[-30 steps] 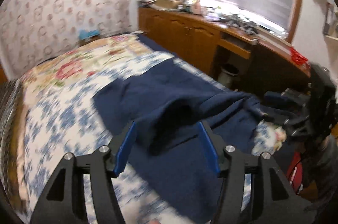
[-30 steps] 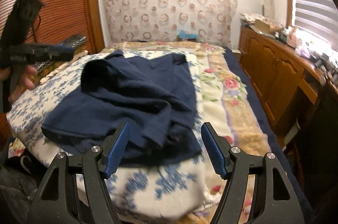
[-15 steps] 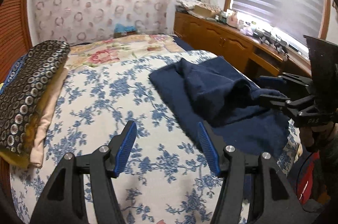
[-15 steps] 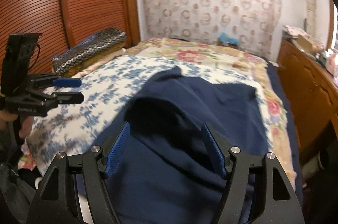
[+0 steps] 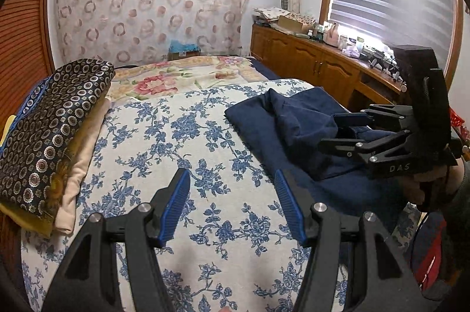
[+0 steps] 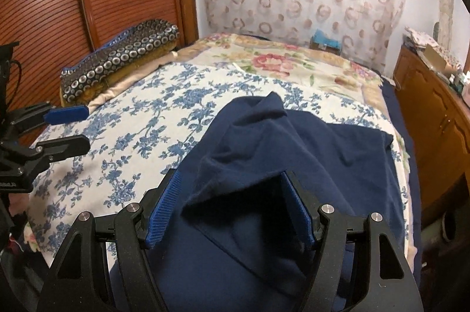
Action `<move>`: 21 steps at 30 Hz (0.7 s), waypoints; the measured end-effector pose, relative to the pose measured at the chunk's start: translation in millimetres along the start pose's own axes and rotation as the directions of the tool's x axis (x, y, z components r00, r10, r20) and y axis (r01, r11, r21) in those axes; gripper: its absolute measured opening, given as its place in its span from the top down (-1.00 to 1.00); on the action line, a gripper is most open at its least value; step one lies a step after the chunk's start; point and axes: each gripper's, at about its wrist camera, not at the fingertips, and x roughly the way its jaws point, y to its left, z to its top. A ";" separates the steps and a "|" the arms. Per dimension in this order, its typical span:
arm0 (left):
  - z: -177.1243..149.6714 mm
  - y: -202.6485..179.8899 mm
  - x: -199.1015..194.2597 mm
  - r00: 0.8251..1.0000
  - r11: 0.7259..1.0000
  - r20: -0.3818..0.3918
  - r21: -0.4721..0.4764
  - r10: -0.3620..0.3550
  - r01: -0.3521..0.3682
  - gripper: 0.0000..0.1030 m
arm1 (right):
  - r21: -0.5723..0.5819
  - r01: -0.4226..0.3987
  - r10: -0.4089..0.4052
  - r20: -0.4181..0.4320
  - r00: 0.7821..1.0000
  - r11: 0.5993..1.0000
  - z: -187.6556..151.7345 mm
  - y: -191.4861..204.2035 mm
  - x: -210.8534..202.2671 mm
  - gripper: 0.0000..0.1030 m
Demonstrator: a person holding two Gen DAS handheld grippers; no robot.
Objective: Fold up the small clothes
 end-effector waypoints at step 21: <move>19.1 -9.7 42.3 0.996 0.997 -0.049 0.034 -0.071 0.073 -0.16 | 0.015 0.083 -0.083 0.002 0.997 0.996 52.6 -118.0 -24.9 0.90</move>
